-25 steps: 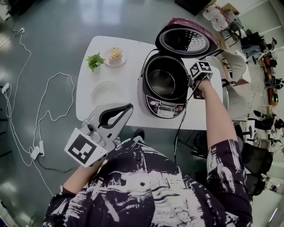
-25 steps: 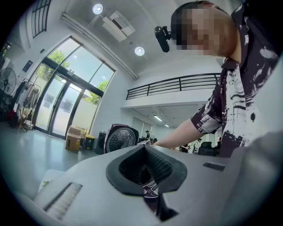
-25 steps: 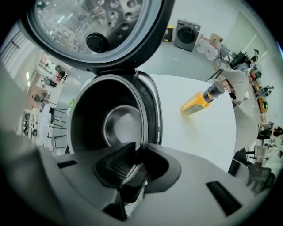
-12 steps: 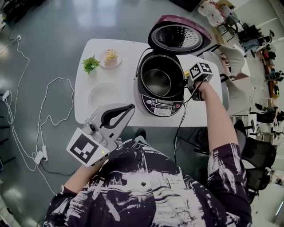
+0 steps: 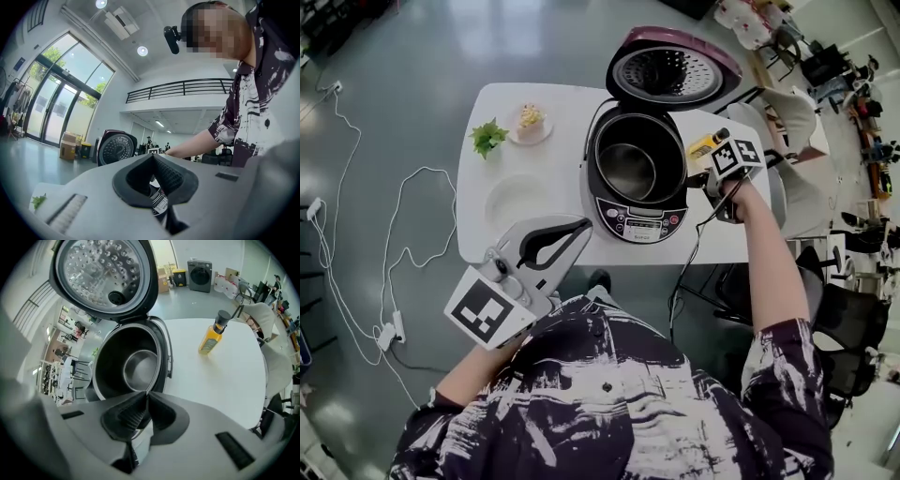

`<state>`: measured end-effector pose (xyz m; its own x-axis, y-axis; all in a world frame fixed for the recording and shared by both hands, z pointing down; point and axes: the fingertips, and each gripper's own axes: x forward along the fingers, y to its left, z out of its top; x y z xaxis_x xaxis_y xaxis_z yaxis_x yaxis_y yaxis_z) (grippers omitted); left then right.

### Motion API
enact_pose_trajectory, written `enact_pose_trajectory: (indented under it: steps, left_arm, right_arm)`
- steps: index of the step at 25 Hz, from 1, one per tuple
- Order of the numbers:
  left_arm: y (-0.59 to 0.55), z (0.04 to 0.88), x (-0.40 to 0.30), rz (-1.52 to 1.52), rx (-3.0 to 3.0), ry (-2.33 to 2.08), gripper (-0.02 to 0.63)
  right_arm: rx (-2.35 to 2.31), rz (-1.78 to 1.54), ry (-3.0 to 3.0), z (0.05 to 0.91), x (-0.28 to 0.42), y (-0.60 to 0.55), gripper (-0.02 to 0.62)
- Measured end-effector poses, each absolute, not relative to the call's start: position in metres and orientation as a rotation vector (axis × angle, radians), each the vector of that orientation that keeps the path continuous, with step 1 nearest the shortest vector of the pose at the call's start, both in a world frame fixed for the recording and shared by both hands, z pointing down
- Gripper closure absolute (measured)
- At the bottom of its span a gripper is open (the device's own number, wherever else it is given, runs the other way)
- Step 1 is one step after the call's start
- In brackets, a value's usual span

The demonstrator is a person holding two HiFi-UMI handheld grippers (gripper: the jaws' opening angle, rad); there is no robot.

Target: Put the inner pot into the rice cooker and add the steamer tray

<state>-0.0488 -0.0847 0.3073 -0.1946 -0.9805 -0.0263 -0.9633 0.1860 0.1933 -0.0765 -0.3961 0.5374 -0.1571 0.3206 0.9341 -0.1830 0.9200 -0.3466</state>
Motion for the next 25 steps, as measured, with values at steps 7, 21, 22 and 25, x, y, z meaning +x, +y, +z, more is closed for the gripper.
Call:
enact_pose_trajectory:
  steps: [7, 21, 22, 25]
  left_arm:
    - [-0.080, 0.308, -0.049, -0.243, 1.917, -2.343, 0.601]
    - [0.012, 0.311, -0.109, -0.133, 1.644, -2.574, 0.601]
    - [0.018, 0.309, -0.113, -0.126, 1.629, -2.593, 0.601]
    - [0.033, 0.300, -0.123, -0.097, 1.580, -2.646, 0.601]
  right_arm:
    - [-0.215, 0.449, -1.875, 0.490, -0.085, -0.380, 0.588]
    - [-1.134, 0.024, -2.412, 0.358, -0.167, -0.069, 0.586]
    - [-1.158, 0.012, -2.367, 0.376, -0.176, -0.050, 0.584]
    - [-1.174, -0.032, -2.214, 0.434, -0.200, -0.004, 0.516]
